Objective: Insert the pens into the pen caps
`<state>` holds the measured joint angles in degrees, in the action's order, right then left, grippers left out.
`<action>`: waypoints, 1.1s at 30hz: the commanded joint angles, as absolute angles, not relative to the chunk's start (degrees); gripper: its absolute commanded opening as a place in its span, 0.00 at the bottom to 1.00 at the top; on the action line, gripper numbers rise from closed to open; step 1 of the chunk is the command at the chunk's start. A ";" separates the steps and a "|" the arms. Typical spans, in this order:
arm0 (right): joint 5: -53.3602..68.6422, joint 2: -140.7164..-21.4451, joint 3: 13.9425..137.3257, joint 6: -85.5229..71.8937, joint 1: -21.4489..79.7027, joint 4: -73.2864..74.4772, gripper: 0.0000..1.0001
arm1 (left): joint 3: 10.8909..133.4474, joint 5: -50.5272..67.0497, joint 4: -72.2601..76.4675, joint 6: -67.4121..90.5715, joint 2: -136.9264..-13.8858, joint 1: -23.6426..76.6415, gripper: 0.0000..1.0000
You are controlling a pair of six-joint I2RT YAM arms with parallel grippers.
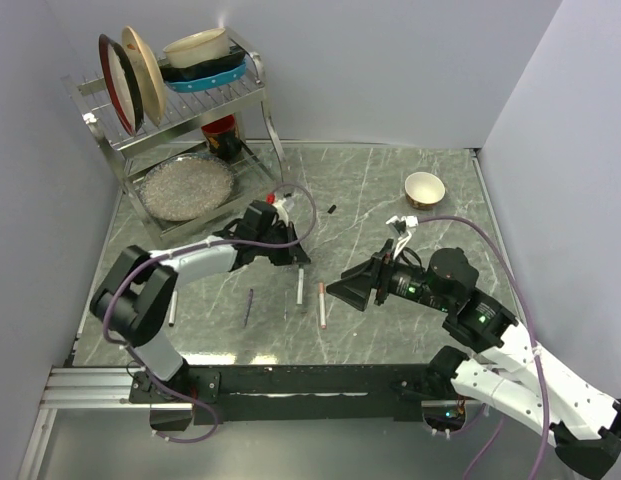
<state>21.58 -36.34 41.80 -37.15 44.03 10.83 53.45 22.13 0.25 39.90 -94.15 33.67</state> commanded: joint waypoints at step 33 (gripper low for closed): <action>-6.58 -51.14 54.13 -32.00 33.94 32.24 0.91 | 60.83 0.36 -17.66 37.63 -70.86 38.59 0.78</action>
